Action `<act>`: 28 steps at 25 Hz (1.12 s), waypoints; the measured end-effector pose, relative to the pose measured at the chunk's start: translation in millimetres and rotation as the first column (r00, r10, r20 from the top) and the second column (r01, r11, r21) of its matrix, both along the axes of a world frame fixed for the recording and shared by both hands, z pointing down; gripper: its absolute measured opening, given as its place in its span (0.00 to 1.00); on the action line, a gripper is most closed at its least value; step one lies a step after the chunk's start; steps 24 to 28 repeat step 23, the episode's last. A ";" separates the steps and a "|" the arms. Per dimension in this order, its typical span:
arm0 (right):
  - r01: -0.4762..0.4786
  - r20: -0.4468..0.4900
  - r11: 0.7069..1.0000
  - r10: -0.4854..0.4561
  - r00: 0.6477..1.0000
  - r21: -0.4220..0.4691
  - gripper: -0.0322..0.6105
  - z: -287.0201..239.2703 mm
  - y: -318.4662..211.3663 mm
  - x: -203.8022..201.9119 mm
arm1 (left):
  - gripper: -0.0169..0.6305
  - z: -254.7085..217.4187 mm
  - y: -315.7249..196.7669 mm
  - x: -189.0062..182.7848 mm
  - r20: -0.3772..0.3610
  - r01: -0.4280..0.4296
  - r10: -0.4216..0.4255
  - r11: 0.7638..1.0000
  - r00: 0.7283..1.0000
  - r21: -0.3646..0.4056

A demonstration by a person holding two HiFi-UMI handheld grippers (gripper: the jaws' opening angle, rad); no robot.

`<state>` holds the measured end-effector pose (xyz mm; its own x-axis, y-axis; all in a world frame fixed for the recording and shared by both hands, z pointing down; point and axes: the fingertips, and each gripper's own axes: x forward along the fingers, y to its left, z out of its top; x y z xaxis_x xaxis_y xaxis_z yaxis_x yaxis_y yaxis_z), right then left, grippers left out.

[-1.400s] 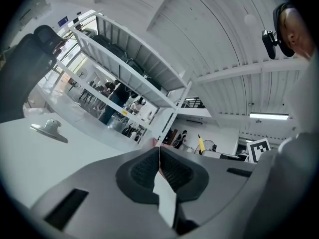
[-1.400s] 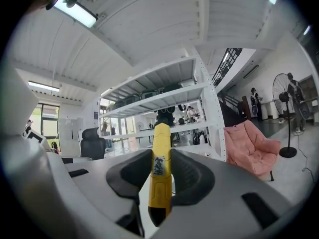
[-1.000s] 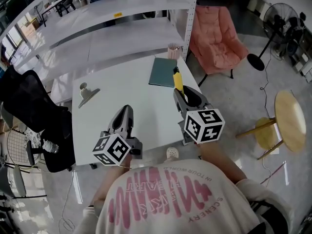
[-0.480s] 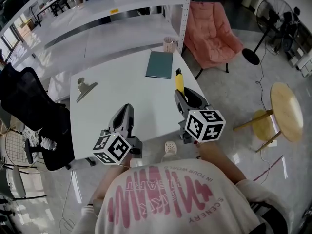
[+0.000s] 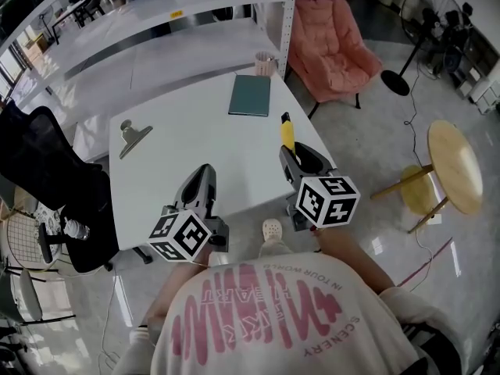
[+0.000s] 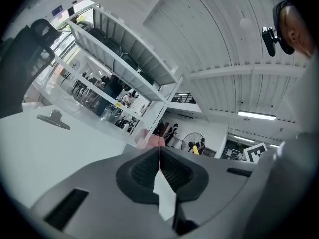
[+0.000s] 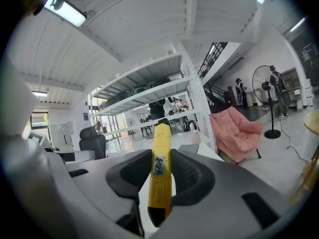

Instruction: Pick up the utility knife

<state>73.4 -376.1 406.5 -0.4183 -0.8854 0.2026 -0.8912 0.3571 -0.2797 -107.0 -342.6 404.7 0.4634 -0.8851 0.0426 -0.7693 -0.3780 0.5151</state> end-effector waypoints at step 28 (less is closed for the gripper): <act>-0.075 -0.005 0.996 0.075 0.997 -0.053 0.26 18.5 42.4 7.7 | 0.06 10.9 20.8 15.0 -0.013 -0.095 0.095 0.995 0.995 -0.026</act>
